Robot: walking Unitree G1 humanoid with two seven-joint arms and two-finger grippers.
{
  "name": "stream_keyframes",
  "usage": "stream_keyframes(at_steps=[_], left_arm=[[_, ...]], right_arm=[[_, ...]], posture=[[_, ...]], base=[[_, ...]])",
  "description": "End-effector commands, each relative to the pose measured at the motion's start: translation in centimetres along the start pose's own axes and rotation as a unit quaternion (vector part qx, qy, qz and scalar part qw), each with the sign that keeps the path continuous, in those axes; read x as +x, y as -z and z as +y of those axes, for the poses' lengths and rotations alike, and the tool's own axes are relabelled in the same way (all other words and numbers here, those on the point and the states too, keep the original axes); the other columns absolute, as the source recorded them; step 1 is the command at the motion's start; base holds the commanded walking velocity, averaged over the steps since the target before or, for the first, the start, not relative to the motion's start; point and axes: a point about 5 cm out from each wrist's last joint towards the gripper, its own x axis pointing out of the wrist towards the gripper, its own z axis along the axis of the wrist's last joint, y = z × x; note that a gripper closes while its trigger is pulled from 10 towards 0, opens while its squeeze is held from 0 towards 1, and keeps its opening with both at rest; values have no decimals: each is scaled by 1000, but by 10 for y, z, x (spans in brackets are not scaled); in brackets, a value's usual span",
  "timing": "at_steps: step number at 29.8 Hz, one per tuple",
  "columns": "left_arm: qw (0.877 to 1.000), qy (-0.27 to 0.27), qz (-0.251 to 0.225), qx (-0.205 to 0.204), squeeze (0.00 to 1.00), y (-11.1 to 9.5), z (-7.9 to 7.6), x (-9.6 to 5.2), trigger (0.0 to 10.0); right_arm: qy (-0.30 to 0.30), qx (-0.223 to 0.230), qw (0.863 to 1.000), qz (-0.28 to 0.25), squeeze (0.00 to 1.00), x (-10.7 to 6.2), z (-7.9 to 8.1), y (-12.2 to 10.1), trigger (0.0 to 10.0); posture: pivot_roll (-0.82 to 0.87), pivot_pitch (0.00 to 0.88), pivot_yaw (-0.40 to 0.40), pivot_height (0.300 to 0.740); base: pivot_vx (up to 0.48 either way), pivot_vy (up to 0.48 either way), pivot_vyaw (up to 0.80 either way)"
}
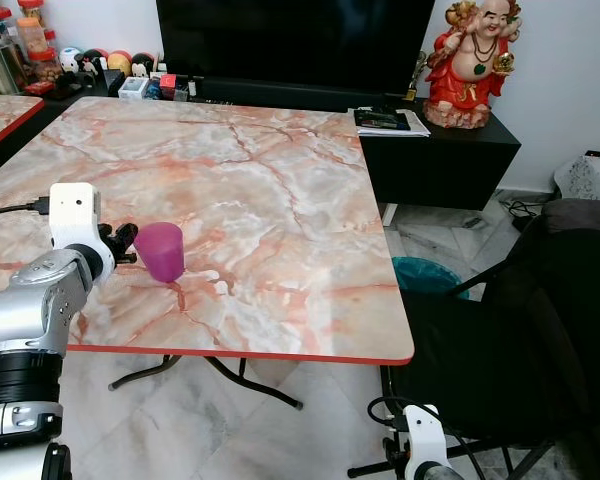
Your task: Setting the table
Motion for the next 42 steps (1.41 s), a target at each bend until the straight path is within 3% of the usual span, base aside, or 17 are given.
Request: stream_keyframes(at_steps=[1,7,28,42], left_arm=[[1000,12,-10,-2,0,-7,-5,-1,10000],[1000,4,14,23,0,-1,-4,3,10000],[998,1,60,8,0,15,-16,23,10000],[999,-28,23,13,0,2,-4,24,10000]], right_arm=[[1,1,1000,-1,0,1,0,-3,10000],[1,2,1000,1,0,0,0,0,10000],[1,-3,1000,-4,0,1,1,-5,10000],[4,1,1000,-3,0,1,-1,-4,10000]], posture=[[15,0,-76,740],[5,0,-65,740],[-14,0,-46,740],[-11,0,-60,740]], base=[[0,0,0],[0,0,0],[0,0,0],[0,0,0]])
